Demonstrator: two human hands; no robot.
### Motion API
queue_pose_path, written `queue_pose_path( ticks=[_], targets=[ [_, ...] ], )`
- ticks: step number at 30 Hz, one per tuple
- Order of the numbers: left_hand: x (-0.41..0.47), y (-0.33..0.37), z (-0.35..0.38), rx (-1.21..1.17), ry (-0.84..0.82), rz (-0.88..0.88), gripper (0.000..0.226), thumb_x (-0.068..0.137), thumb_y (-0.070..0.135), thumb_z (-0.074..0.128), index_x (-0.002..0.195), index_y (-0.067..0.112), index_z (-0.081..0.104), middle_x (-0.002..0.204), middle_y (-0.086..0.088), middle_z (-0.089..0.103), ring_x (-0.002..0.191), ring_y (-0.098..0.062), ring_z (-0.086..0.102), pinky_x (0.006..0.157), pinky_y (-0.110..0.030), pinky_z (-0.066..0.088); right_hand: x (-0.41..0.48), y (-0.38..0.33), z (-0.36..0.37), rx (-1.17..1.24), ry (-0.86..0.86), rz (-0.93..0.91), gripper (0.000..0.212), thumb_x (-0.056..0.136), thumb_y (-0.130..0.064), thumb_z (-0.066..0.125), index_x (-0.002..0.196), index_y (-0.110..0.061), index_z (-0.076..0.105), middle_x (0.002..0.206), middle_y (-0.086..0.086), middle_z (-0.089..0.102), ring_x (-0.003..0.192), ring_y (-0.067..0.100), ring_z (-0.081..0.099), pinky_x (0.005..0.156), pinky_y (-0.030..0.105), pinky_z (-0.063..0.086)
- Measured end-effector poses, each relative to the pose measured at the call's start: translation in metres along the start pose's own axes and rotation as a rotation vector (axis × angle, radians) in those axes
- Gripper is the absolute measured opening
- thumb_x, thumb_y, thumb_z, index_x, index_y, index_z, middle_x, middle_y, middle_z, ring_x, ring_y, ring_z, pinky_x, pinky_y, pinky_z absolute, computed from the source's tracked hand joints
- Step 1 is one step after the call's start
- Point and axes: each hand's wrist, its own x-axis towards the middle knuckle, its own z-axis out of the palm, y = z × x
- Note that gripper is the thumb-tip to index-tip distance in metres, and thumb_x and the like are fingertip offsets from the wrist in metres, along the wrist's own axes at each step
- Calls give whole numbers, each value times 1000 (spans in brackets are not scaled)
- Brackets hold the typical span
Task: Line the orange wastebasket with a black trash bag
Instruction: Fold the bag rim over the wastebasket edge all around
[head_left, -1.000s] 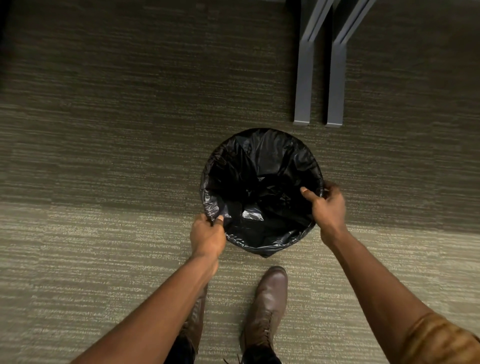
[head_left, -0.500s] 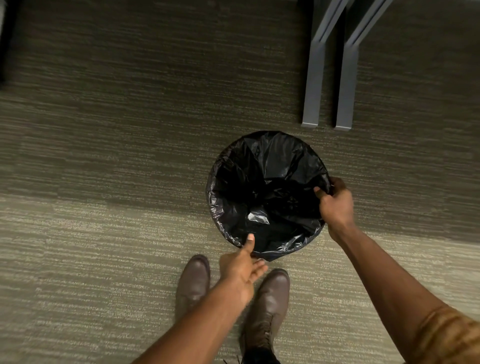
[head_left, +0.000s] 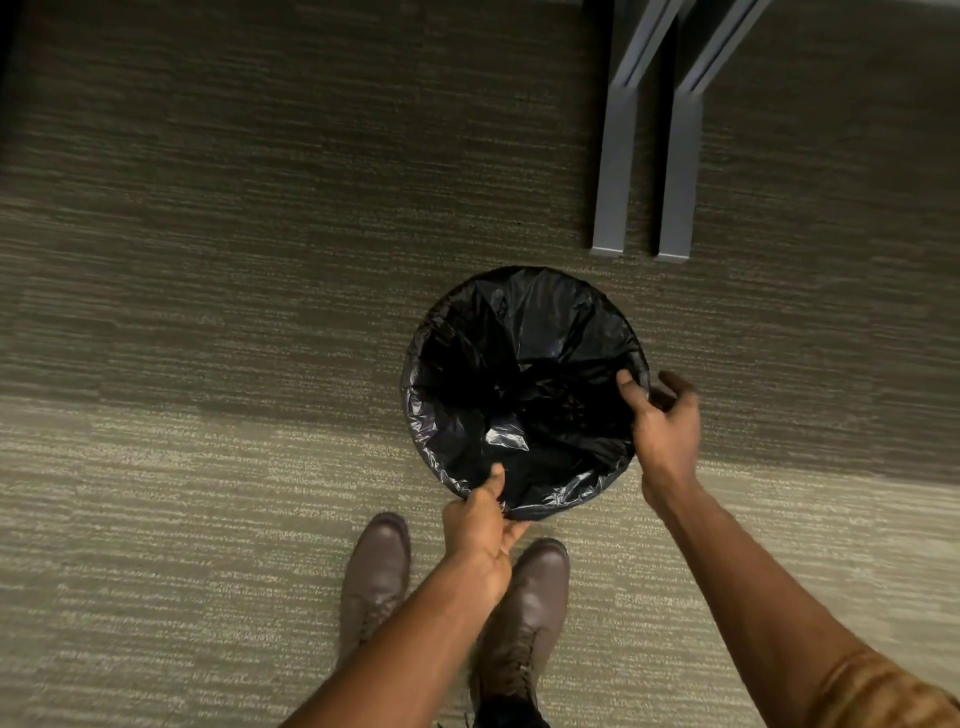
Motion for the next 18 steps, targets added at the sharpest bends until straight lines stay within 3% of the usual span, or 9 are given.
queue_pose_path(
  ticks=[2,3,5,7,9,11,12,15,18],
  targets=[
    [0,11,-6,272,93,85,84,83,68,80,134,3,62,112,-13,76,98,-33,73,99,-50,62,-27,9,-2,17,73,30,86,83,-59,85,149,-19,48,137,6,67,124,23,67,105,37,53],
    [1,20,-9,402,173,179,105,76,80,76,140,1,53,116,-17,73,98,-35,72,98,-46,61,-42,16,-1,24,114,60,86,83,-61,84,149,-19,47,139,8,66,126,25,65,104,37,51],
    [4,44,-12,564,271,437,115,78,82,72,153,4,32,140,-22,60,111,-37,66,103,-41,54,-74,32,4,50,178,144,86,81,-67,81,146,-21,47,139,9,63,124,28,63,102,39,48],
    [9,77,-8,718,331,706,111,87,62,77,163,5,20,161,-23,45,134,-41,60,115,-39,48,-104,46,17,101,204,266,90,78,-73,78,144,-21,45,136,10,62,119,28,62,99,40,47],
    [15,111,1,877,365,971,95,93,42,80,161,3,27,161,-21,44,138,-40,58,113,-34,48,-127,56,33,138,186,393,100,70,-78,77,145,-21,42,124,7,65,105,26,64,91,37,51],
    [19,141,13,1043,323,1176,78,96,32,79,155,4,37,151,-22,52,118,-38,70,94,-33,59,-140,63,50,188,112,483,104,70,-78,81,147,-19,42,109,7,70,94,28,69,81,41,58],
    [22,153,20,1130,270,1246,70,98,28,77,153,5,40,145,-23,56,105,-38,73,81,-33,60,-142,65,59,224,86,512,102,74,-71,84,149,-17,43,115,10,72,101,33,73,88,50,61],
    [28,175,38,1365,121,1313,51,103,17,66,149,8,46,135,-22,63,102,-39,73,78,-41,62,-142,64,81,300,133,556,91,89,-40,87,158,-11,36,135,19,71,121,42,71,112,55,54],
    [28,185,42,1510,136,1248,56,101,9,64,152,15,44,135,-16,66,102,-38,74,84,-50,66,-134,60,91,300,216,542,59,97,-13,78,148,-8,49,133,18,73,121,39,71,114,50,54]
  ],
)
